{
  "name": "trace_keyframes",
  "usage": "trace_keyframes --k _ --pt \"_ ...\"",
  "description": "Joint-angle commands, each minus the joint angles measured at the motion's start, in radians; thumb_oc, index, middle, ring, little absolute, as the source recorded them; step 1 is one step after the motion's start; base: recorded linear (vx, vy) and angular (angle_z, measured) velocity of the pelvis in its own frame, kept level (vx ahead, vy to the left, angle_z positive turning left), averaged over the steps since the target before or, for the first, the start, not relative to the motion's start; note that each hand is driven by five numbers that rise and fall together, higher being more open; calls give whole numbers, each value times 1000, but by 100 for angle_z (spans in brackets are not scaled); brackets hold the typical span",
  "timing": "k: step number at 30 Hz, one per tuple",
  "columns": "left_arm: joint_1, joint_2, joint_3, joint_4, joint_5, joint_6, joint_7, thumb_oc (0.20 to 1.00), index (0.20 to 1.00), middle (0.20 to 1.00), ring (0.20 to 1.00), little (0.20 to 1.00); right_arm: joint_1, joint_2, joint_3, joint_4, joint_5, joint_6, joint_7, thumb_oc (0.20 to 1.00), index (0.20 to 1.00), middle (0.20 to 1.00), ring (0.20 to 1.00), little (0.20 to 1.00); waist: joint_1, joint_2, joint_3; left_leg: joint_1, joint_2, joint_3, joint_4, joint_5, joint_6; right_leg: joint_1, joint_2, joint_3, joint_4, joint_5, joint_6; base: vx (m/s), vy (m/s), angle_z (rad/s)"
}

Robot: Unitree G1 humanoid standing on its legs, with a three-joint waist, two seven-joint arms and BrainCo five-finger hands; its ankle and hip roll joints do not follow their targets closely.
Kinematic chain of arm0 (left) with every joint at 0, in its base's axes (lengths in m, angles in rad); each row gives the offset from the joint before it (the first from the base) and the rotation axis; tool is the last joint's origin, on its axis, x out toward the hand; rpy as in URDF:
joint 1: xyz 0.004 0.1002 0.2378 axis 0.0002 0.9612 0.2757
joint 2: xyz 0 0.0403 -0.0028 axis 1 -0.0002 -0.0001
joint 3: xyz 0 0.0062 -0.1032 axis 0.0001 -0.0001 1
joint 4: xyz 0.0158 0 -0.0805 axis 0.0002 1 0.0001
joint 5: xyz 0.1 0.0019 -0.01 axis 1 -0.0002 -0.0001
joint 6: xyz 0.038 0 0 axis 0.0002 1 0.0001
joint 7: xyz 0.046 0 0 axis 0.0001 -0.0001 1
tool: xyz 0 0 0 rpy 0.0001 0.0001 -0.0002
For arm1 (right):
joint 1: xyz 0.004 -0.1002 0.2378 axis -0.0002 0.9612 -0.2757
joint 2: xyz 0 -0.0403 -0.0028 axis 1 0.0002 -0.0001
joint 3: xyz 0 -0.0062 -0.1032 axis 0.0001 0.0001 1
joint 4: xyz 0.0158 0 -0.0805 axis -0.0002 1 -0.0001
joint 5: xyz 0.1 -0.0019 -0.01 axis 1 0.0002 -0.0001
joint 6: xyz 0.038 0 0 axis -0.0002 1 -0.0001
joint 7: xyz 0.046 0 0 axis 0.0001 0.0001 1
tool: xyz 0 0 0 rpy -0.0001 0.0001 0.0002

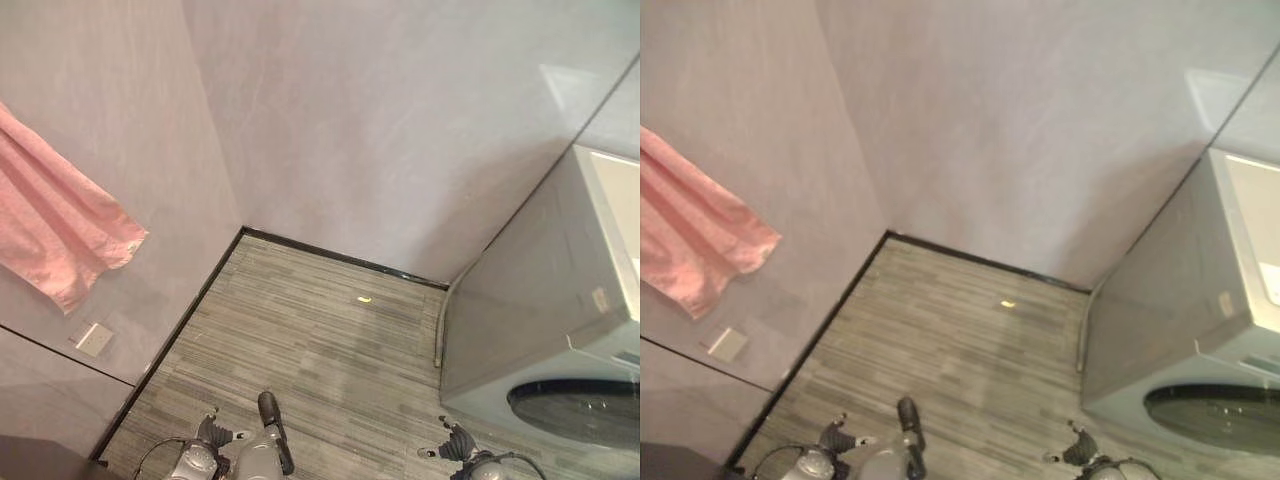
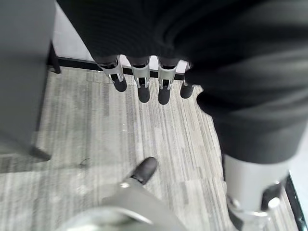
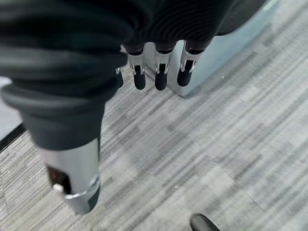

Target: Put brush and paste in cup on sink, flatten towel.

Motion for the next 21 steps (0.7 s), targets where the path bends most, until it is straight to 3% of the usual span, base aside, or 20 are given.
trace_keyframes --k 1,2,3,4,5,6,7,9,10,12,13,14,15,16,17,18,19,21 --pt "-8 30 -21 -28 10 -14 20 1000 1000 1000 1000 1000 0 2 -27 -26 -34 -6 -8 1000 1000 1000 1000 1000 29 -8 -50 -17 -41 -105 93 32 24 -71 -92 85 122 36 105 392 258 20" --pt "-8 31 -21 -28 10 -14 20 1000 1000 1000 1000 1000 1 3 -27 -26 -34 -6 -9 1000 1000 1000 1000 1000 30 -9 -50 -18 -42 -104 97 28 25 -71 -94 86 123 35 106 248 207 4" --pt "-6 36 -19 -36 4 -16 20 1000 1000 1000 1000 1000 -6 11 -31 -10 -37 -9 -10 1000 1000 1000 1000 1000 39 -25 -61 -16 -60 -96 112 0 41 -74 -121 84 159 73 129 262 321 -8" --pt "-6 45 -24 -55 1 -17 17 1000 1000 1000 1000 1000 -12 16 -33 -13 -39 -6 -8 1000 1000 1000 1000 1000 48 -30 -65 1 -80 -92 103 -14 78 -141 -146 95 289 190 150 310 415 -2" --pt "-8 48 -31 -64 1 -18 15 1000 1000 1000 1000 1000 -22 17 -30 -14 -42 -5 -6 1000 1000 1000 1000 1000 48 -26 -62 19 -94 -102 93 -28 90 -188 -159 97 364 250 160 160 278 11" --pt "-8 48 -31 -64 1 -18 15 1000 1000 1000 1000 1000 -22 17 -30 -14 -42 -5 -6 1000 1000 1000 1000 1000 48 -26 -62 18 -94 -102 93 -28 90 -189 -159 97 364 250 160 210 312 42" --pt "-13 59 -47 -93 7 -15 17 1000 1000 1000 1000 1000 -35 22 -18 -35 -43 -4 -4 1000 1000 1000 1000 1000 44 -12 -45 67 -111 -123 62 -42 110 -248 -176 82 506 318 165 247 285 51" --pt "-16 64 -58 -102 17 -16 20 1000 1000 1000 1000 1000 -43 25 -9 -40 -40 -7 -7 1000 1000 1000 1000 1000 42 0 -40 90 -115 -140 52 -53 115 -282 -165 80 544 310 160 216 208 70" --pt "-19 66 -66 -104 23 -16 21 1000 1000 1000 1000 1000 -49 27 -3 -47 -33 -10 -4 1000 1000 1000 1000 1000 30 15 -38 115 -115 -172 29 -52 114 -338 -97 127 558 268 147 300 166 83" --pt "-20 71 -76 -112 37 -18 24 1000 1000 1000 1000 1000 -41 35 20 -81 -31 -18 8 1000 1000 1000 1000 1000 23 28 -27 187 -135 -237 -8 -62 103 -428 -83 75 444 189 112 378 163 80" --pt "-21 68 -87 -107 48 -16 21 1000 1000 1000 1000 1000 -40 32 24 -93 -26 -20 9 1000 1000 1000 1000 1000 5 29 -17 206 -147 -275 -4 -72 100 -439 -65 82 422 165 105 166 31 85" --pt "-22 68 -86 -107 48 -16 21 1000 1000 1000 1000 1000 -40 32 24 -93 -26 -20 9 1000 1000 1000 1000 1000 3 31 -19 203 -145 -277 -3 -70 99 -439 -63 80 418 169 104 312 23 116" --pt "-26 60 -104 -92 75 -22 17 1000 1000 1000 1000 1000 -35 29 32 -93 -16 -30 10 1000 1000 1000 1000 1000 -18 20 -4 237 -177 -351 11 -98 99 -467 0 168 342 169 101 223 7 104" --pt "-26 60 -104 -92 75 -22 17 1000 1000 1000 1000 1000 -36 29 32 -92 -16 -30 10 1000 1000 1000 1000 1000 -19 21 -5 235 -176 -351 12 -96 98 -467 1 168 338 173 100 396 9 164" --pt "-33 56 -119 -83 95 -24 18 1000 1000 1000 1000 1000 -32 23 40 -106 -12 -36 10 1000 1000 1000 1000 1000 -27 5 -5 250 -202 -404 17 -116 99 -481 27 231 270 194 104 171 -2 142" --pt "-33 55 -119 -83 95 -25 18 1000 1000 1000 1000 1000 -32 23 40 -106 -12 -36 10 1000 1000 1000 1000 1000 -30 7 -3 253 -201 -408 18 -118 98 -476 27 227 268 194 104 349 -11 128" --pt "-40 47 -137 -66 112 -28 17 1000 1000 1000 1000 1000 -36 20 53 -94 -23 -35 12 1000 1000 1000 1000 1000 -44 0 -5 269 -222 -471 22 -133 100 -505 66 291 244 215 107 261 -16 106" --pt "-40 45 -143 -68 115 -29 17 1000 1000 1000 1000 1000 -34 15 58 -102 -31 -34 16 1000 1000 1000 1000 1000 -55 0 -4 278 -231 -511 22 -139 99 -508 74 304 238 223 107 243 -34 172"
